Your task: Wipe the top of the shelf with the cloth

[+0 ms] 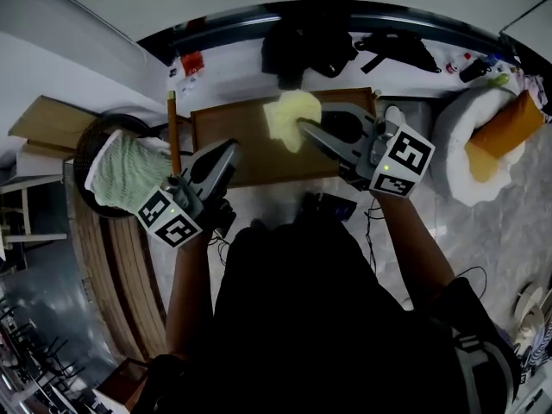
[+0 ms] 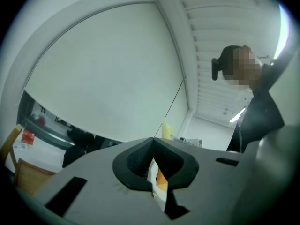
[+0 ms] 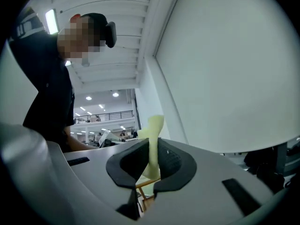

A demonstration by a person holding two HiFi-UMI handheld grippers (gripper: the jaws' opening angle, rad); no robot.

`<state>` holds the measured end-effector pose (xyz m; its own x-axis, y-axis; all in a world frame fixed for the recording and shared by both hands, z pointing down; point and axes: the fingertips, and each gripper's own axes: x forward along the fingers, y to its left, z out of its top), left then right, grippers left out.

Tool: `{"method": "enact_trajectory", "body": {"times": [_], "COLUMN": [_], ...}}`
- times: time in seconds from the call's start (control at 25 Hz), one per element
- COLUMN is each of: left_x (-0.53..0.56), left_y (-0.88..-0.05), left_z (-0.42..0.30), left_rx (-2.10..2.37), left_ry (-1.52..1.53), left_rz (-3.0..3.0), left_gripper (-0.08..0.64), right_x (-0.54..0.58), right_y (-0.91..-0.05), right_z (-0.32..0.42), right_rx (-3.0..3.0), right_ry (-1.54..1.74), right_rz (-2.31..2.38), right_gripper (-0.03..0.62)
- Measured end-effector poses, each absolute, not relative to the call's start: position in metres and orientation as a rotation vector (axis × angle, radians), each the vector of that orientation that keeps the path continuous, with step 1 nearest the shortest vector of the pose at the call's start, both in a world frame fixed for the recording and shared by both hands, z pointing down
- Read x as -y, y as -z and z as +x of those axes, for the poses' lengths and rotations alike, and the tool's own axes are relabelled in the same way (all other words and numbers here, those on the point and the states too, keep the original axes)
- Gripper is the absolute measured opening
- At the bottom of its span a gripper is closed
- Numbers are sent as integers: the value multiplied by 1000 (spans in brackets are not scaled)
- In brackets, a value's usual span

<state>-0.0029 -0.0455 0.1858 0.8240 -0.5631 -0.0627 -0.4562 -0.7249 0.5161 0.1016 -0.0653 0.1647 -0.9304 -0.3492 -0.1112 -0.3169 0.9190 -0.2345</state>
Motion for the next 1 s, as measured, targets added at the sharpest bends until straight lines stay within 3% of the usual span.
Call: {"method": "enact_trajectory", "body": {"times": [0.24, 0.56, 1.0], "left_x": [-28, -45, -161], "left_y": [-143, -138, -181], "left_z": [-46, -57, -159], "left_rx": [595, 510, 439], "left_ry": [368, 337, 394], "left_rz": [2673, 2684, 2630], "left_gripper": [11, 11, 11], "right_x": [-12, -19, -126], "right_y": [-155, -162, -177], "right_z": [62, 56, -38], "right_rx": [-2909, -2848, -2804], "right_ry": [318, 463, 476], "right_rz": [-529, -629, -641], "right_gripper": [44, 44, 44]}}
